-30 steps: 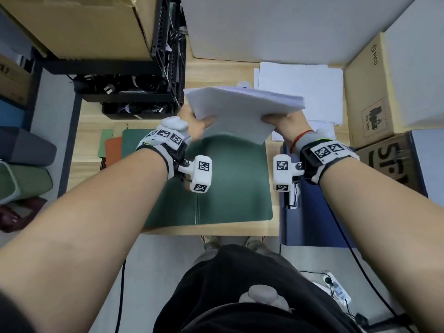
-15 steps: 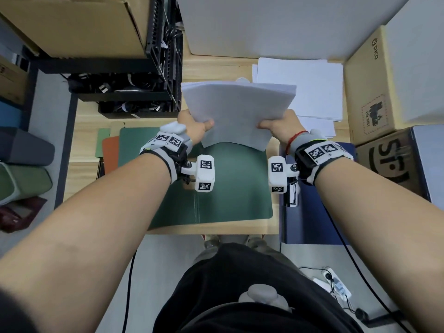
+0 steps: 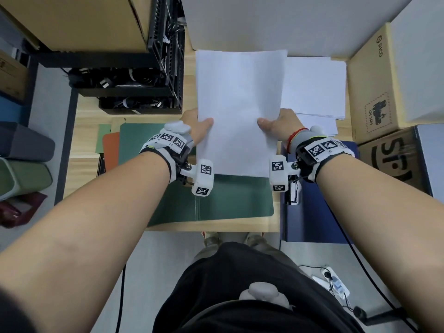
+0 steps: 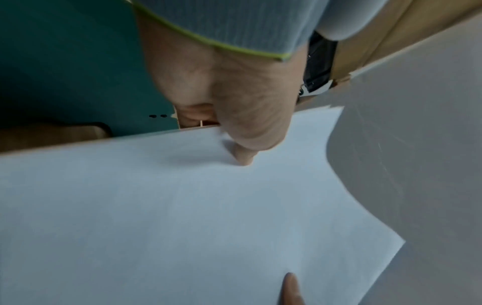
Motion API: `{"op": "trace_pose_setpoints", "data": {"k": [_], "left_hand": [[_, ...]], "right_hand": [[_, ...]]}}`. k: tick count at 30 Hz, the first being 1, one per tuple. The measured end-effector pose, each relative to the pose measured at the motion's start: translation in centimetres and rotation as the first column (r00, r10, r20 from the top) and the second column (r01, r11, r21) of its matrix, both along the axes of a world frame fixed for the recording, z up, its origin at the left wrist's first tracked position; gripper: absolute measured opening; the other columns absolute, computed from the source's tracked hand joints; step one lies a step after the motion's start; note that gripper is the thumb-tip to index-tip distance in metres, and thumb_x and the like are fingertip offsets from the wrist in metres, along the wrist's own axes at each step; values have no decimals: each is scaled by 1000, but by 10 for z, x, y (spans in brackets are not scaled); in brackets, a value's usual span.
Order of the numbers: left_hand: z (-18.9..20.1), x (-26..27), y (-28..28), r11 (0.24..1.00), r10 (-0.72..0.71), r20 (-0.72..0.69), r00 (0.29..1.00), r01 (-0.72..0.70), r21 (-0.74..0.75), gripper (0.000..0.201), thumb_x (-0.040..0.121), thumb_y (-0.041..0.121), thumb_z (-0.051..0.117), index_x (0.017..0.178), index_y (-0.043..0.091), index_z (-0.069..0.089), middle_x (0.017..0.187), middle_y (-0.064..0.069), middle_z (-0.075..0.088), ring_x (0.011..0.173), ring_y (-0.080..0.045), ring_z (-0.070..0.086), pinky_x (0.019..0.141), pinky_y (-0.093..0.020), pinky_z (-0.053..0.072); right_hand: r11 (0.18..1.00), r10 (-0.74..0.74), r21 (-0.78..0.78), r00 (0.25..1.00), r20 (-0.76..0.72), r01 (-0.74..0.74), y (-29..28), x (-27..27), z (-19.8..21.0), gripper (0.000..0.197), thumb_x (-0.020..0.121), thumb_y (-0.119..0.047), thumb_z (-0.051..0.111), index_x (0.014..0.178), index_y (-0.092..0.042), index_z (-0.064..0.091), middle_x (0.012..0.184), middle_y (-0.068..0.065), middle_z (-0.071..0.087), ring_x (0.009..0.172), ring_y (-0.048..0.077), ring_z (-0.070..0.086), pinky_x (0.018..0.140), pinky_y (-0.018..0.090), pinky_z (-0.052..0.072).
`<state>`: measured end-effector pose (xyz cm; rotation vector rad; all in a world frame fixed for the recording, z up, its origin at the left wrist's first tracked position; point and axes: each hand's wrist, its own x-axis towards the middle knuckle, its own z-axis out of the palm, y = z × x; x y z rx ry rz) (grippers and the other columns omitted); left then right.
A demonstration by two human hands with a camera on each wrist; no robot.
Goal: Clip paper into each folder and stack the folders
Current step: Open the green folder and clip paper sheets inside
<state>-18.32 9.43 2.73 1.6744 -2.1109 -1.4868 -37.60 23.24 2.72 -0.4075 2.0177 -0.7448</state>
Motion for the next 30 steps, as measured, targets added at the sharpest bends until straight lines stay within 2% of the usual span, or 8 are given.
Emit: {"op": "trace_pose_setpoints", "data": {"k": [2,5,10,13,16,22,26,30], "left_hand": [[-2,-3,2,999,25,-20,999,-25,39,16,94,12,52,106,12,63,99,-4,64,88,-20,55,78,-28,45],[-16,-4,5,992,31,19,999,-33,120,30,94,4,48,76,28,46,78,9,49,73,-11,50,64,-19,41],[-42,8,23,970,-23,98,995,-2,242,26,93,5,48,75,22,44,76,4,47,73,-15,48,73,-26,46],[-54,17,34,967,-11,92,996,-12,254,11,95,3,46,103,8,50,83,-1,49,70,-14,44,59,-20,35],[-65,27,44,978,31,110,993,-53,202,24,95,10,49,118,6,51,101,-7,54,88,-20,49,70,-25,37],[-79,48,47,962,69,147,987,-105,254,24,90,7,64,113,7,67,93,-4,67,78,-21,63,78,-28,55],[-84,57,42,855,54,142,988,-119,505,27,95,0,55,73,6,70,65,-1,69,60,-18,62,56,-20,52],[-98,63,40,986,-51,391,919,-16,168,30,82,20,76,108,6,70,108,-4,70,98,-24,66,90,-31,52]], "right_hand": [[1000,-23,-8,998,50,23,0,1,-6,44,72,-50,69,105,-20,65,93,8,72,78,46,70,66,59,57],[999,12,45,1000,20,-13,3,11,-12,37,82,-42,64,107,-15,62,86,3,66,76,30,66,70,36,55],[981,5,196,998,60,-16,19,26,-37,83,70,-61,70,131,-9,48,117,9,63,96,30,66,74,38,57],[976,-33,219,997,69,17,26,33,-53,70,82,-51,67,132,-7,45,112,10,61,89,29,62,64,32,50],[969,-46,246,996,72,27,31,40,-70,58,89,-44,64,129,-6,45,105,7,59,92,28,60,78,36,49],[955,-41,297,998,53,24,44,47,-87,43,89,-30,61,122,-5,50,97,7,59,80,26,54,66,31,45],[948,-39,317,999,23,30,48,49,-93,33,91,-28,60,114,-6,49,97,6,56,88,28,54,86,38,48],[938,-11,346,1000,-14,15,47,48,-96,23,89,-29,59,103,-12,50,97,3,56,94,28,55,84,33,47]]}}
